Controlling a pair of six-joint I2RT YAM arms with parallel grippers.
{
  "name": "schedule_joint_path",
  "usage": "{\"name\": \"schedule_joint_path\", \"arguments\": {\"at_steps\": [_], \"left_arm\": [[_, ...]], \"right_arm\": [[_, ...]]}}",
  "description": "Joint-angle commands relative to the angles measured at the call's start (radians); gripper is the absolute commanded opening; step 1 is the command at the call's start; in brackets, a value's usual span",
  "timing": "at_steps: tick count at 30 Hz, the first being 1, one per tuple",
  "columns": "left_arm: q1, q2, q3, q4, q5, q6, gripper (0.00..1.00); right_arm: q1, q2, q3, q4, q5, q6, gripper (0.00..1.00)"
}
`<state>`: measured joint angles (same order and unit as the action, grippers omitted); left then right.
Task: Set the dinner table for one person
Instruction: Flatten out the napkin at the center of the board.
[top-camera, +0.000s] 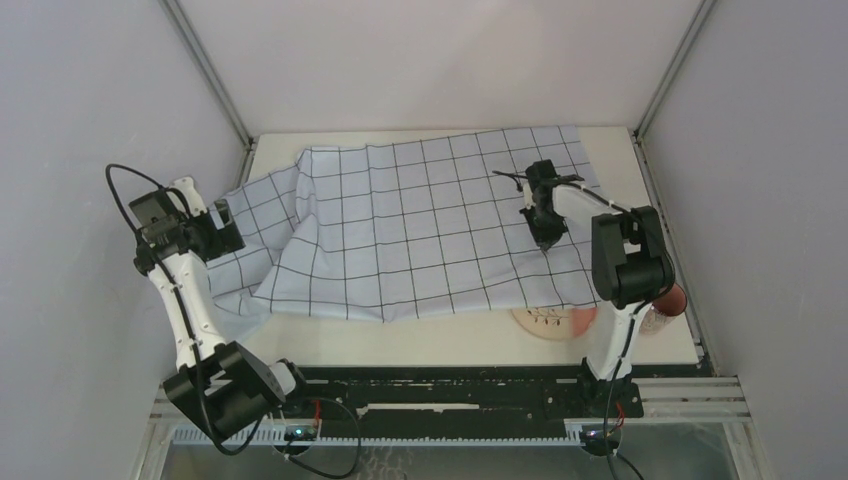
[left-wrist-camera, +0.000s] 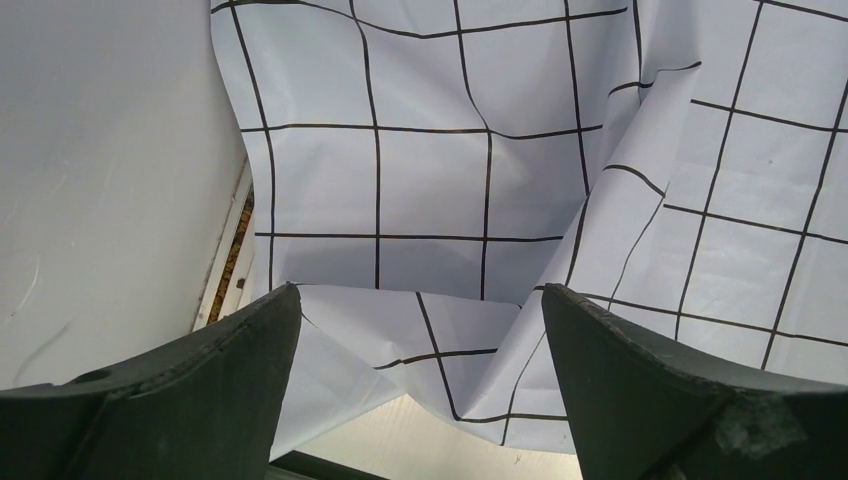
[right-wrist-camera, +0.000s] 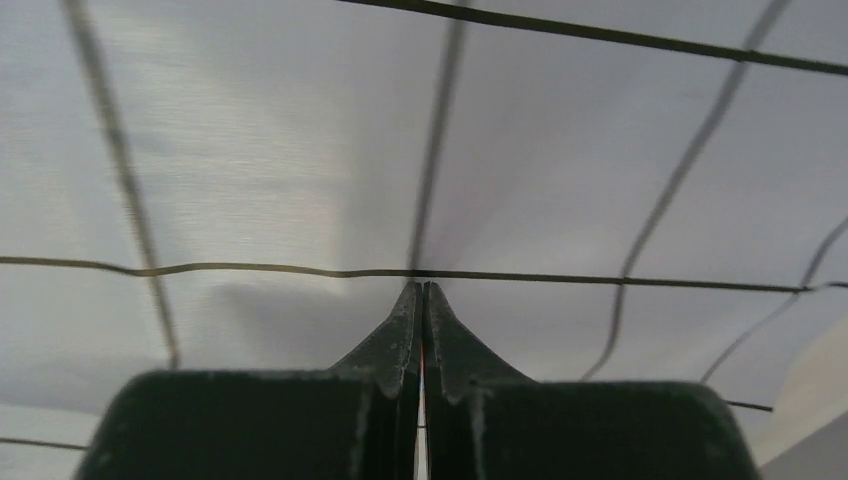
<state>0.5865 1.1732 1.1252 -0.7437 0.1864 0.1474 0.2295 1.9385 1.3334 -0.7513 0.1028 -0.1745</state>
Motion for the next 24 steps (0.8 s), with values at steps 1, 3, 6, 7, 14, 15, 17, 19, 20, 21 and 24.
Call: {"name": "schedule_joint_path", "arguments": {"at_steps": [1, 3, 6, 7, 14, 15, 17, 19, 20, 21, 24], "left_arm": [[-0.012, -0.016, 0.011, 0.020, -0.008, -0.001, 0.95], [-0.017, -0.026, 0.010, 0.022, -0.017, 0.003, 0.95], [-0.018, -0.036, 0.004, 0.028, -0.025, 0.006, 0.95], [-0.018, -0.040, -0.003, 0.033, -0.026, 0.009, 0.95], [-0.021, -0.036, -0.035, 0.040, -0.035, 0.020, 0.95], [-0.021, -0.035, -0.036, 0.041, -0.035, 0.023, 0.95], [-0.021, -0.034, -0.034, 0.041, -0.034, 0.020, 0.95], [-0.023, -0.036, -0.030, 0.040, -0.031, 0.020, 0.95], [-0.022, -0.038, -0.026, 0.038, -0.030, 0.019, 0.95], [-0.023, -0.039, -0.023, 0.038, -0.029, 0.018, 0.95], [-0.024, -0.037, -0.019, 0.041, -0.026, 0.011, 0.95]], "right_arm": [[-0.044, -0.070, -0.011, 0.006, 0.053, -0.041, 0.00], [-0.057, -0.078, -0.023, 0.014, 0.067, -0.054, 0.00], [-0.076, -0.087, -0.047, 0.036, 0.075, -0.068, 0.00], [-0.082, -0.089, -0.052, 0.040, 0.080, -0.069, 0.00], [-0.148, -0.138, -0.098, 0.066, 0.076, -0.099, 0.00], [-0.165, -0.145, -0.099, 0.066, 0.070, -0.102, 0.00], [-0.197, -0.157, -0.117, 0.062, 0.060, -0.108, 0.00], [-0.224, -0.169, -0.129, 0.058, 0.049, -0.118, 0.00], [-0.234, -0.179, -0.133, 0.059, 0.037, -0.121, 0.00], [-0.245, -0.200, -0.142, 0.069, 0.015, -0.127, 0.00], [-0.270, -0.269, -0.152, 0.121, -0.017, -0.132, 0.07]]}}
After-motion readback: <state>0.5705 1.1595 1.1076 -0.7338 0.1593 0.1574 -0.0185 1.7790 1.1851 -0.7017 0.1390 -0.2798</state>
